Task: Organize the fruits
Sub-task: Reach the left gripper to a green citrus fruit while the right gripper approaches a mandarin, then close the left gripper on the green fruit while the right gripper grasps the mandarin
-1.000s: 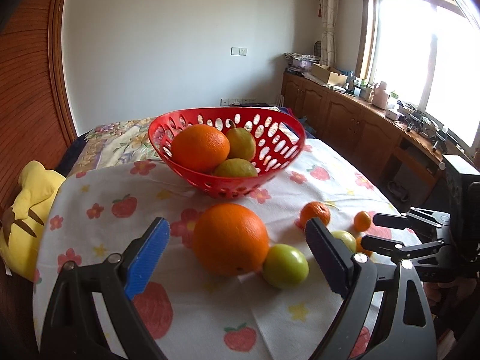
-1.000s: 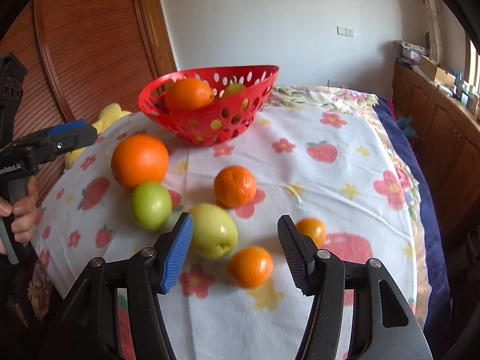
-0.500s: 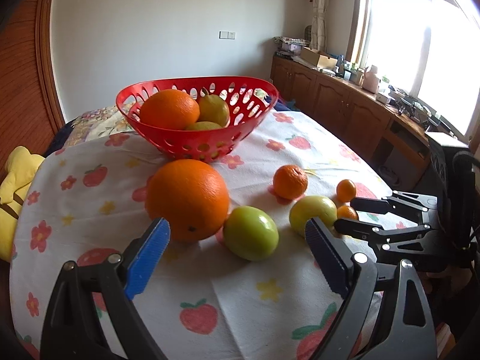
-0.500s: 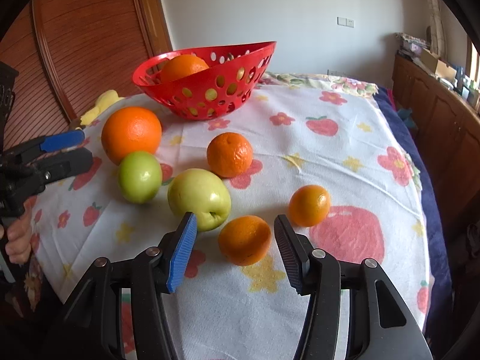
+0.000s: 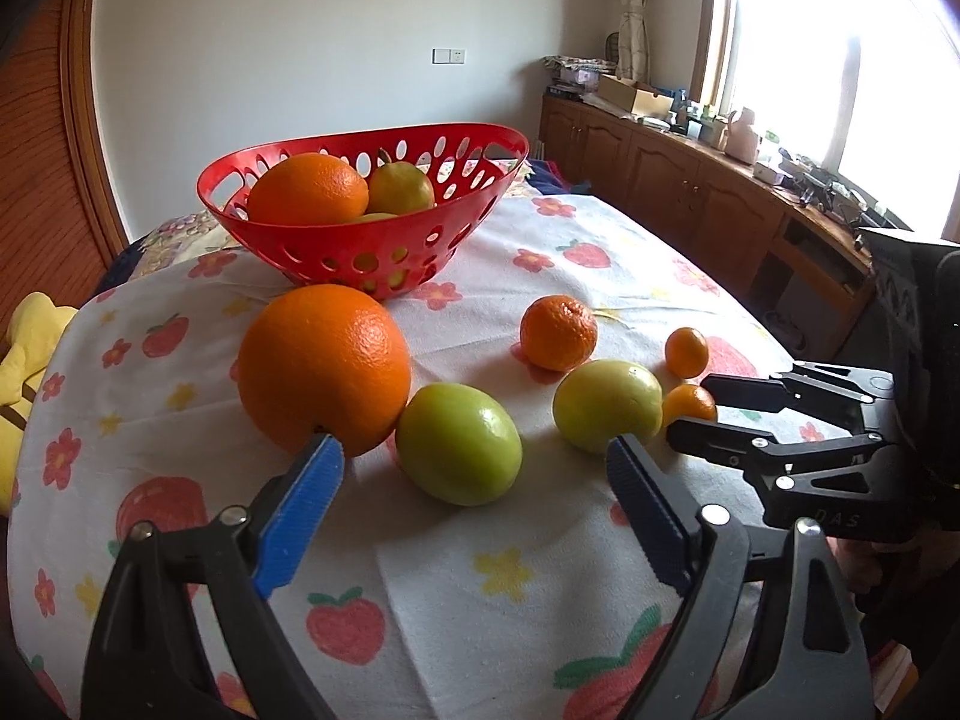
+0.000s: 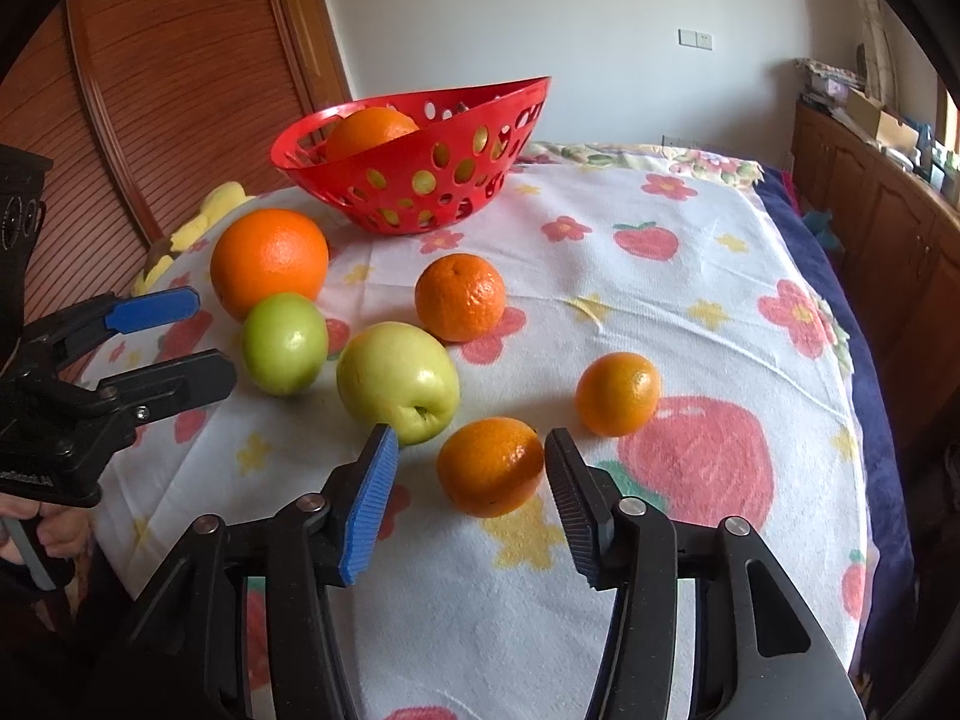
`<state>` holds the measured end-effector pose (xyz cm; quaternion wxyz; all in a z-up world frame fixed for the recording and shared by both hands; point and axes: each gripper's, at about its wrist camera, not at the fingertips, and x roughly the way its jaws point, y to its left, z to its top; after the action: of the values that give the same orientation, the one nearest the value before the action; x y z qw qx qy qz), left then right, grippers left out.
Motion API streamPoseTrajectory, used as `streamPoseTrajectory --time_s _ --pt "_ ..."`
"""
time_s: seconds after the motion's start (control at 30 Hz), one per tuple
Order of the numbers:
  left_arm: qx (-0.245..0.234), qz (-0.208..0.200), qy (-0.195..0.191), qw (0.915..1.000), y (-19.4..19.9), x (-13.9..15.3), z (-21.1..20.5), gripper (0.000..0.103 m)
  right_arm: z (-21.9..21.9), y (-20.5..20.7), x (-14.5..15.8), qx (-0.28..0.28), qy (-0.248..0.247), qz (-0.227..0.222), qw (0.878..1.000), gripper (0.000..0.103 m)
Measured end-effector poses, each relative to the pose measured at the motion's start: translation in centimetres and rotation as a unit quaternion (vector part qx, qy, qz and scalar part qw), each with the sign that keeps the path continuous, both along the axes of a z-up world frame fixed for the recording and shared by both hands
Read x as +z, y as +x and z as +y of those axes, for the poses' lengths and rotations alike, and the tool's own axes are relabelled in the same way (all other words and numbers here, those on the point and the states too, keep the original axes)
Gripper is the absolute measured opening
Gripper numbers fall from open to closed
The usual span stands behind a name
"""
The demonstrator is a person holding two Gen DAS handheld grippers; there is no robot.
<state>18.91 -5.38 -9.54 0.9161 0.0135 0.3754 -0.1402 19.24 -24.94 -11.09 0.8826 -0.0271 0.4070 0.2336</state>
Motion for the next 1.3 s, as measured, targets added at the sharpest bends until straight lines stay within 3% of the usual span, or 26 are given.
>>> streamPoseTrajectory --time_s 0.17,0.6,1.07,1.17,1.2,1.3 --pt "0.012 0.02 -0.013 0.9996 0.6 -0.8 0.1 0.076 -0.5 0.1 -0.1 -0.003 0.005 0.001 1.0 0.047" --pt "0.036 0.055 -0.038 0.9971 2.1 -2.1 0.0 0.076 -0.3 0.5 -1.4 0.014 0.002 0.015 1.0 0.039" --pt "0.03 0.05 -0.028 0.9979 2.6 -1.9 -0.8 0.076 0.5 0.4 -1.8 0.027 -0.012 0.007 1.0 0.039" --pt "0.036 0.048 -0.019 0.998 2.9 -2.0 -0.9 0.061 0.6 0.3 -1.9 0.026 -0.014 0.005 1.0 0.039" --pt "0.042 0.047 -0.011 0.9979 3.0 -2.0 -0.9 0.052 0.6 0.3 -1.9 0.027 -0.014 0.006 1.0 0.039" --pt "0.046 0.05 -0.017 0.9975 3.1 -2.2 -0.7 0.052 0.6 0.3 -1.9 0.026 -0.012 0.006 1.0 0.039"
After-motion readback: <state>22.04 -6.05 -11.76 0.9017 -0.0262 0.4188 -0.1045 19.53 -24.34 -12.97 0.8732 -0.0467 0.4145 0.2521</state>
